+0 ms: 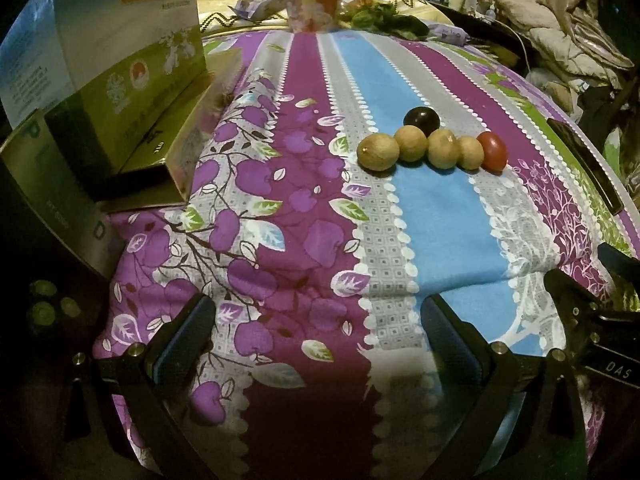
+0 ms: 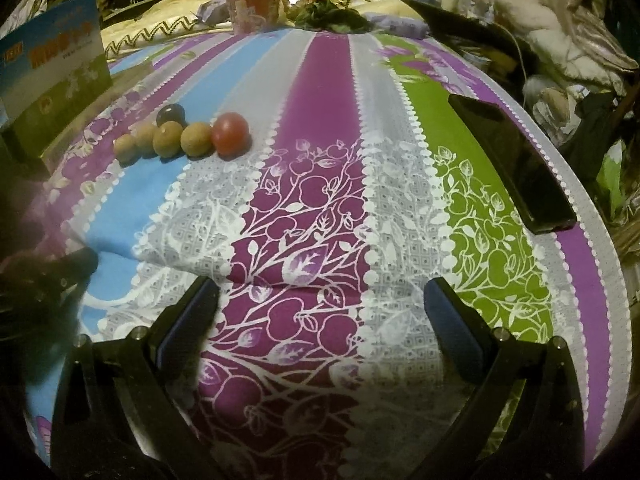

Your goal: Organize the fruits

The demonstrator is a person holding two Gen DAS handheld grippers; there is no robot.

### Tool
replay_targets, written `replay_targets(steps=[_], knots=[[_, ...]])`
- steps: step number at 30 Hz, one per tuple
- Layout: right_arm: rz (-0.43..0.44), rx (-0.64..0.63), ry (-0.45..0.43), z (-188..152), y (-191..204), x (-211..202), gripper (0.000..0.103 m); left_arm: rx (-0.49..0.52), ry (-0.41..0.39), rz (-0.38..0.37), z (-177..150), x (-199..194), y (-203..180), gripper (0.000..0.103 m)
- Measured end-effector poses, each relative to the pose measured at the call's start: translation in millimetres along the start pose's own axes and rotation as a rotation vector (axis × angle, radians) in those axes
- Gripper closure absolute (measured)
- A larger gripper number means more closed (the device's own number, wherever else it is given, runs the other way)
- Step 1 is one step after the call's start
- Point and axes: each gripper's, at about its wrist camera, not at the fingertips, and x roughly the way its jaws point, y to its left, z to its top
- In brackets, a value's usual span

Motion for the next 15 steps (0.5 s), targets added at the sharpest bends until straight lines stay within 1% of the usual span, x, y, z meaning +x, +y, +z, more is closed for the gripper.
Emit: replay_targets(steps=[15], knots=[[0.001, 0.000, 0.000, 0.1, 0.7, 0.0, 0.000, 0.002, 0.001, 0.002, 1.5, 0.6, -1.6, 0.000]])
